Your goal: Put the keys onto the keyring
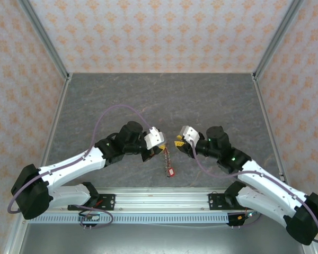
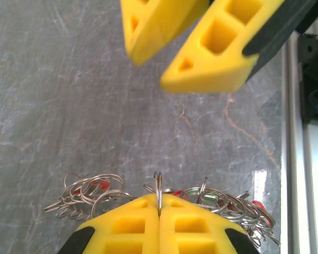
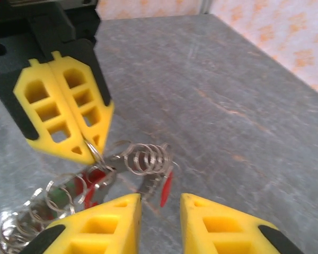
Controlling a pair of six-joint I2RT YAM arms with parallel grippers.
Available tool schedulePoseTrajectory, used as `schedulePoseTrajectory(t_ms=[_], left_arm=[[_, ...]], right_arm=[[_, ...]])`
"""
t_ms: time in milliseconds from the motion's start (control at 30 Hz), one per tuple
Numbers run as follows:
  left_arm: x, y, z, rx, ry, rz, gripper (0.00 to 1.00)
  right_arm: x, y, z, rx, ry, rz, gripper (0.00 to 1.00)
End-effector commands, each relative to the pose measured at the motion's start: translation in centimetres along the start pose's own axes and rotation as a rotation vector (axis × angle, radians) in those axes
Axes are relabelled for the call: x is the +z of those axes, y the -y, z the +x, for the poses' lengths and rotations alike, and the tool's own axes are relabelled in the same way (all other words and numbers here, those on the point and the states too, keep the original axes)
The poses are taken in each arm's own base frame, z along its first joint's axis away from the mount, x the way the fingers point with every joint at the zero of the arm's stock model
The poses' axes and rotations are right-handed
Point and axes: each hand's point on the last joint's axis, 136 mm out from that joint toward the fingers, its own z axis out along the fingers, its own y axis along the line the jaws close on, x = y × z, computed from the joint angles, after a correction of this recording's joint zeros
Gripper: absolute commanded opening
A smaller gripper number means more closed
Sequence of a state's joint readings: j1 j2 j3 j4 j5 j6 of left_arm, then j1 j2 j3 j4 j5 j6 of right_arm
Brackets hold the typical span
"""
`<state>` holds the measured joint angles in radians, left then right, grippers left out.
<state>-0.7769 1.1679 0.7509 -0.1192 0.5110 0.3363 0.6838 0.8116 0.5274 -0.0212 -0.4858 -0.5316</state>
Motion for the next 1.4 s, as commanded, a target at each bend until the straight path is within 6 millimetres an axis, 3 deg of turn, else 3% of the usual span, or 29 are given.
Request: schedulePoseTrajectory(t_ms=[0, 567, 767, 967, 1100, 1367], left_arm=[[-0.6, -1.2, -0.8, 0.033, -0.018, -0.060, 0.00], [-3.3, -2.6, 2.4, 0.132, -0.346, -0.127, 0.00], [-3.0, -2.7, 2.4, 0.136, -0.379, -0.106, 0.00], [-0.4, -2.4, 3.2, 0.144, -0.443, -0.065, 0.00], [2.5, -1.6, 2.6, 0.147, -0.447, -0.033, 0.00], [6.9, -0.8, 2.3, 0.081, -0.426, -0.012, 0.00]], right_arm=[[-0.7, 2.4, -0.9, 0.000, 0.051, 0.149, 0.26], [-1.3, 5.7, -0.1, 0.182, 0.106, 0.355, 0.29], [-1.5, 6.0, 0.6, 0.211, 0.097, 0.386, 0.29], [-1.6, 5.8, 1.2, 0.251, 0.106, 0.384, 0.29], [-2.1, 5.9, 1.7, 0.270, 0.107, 0.403, 0.29], [-4.2, 7.7, 3.0, 0.320, 0.102, 0.560, 0.30]])
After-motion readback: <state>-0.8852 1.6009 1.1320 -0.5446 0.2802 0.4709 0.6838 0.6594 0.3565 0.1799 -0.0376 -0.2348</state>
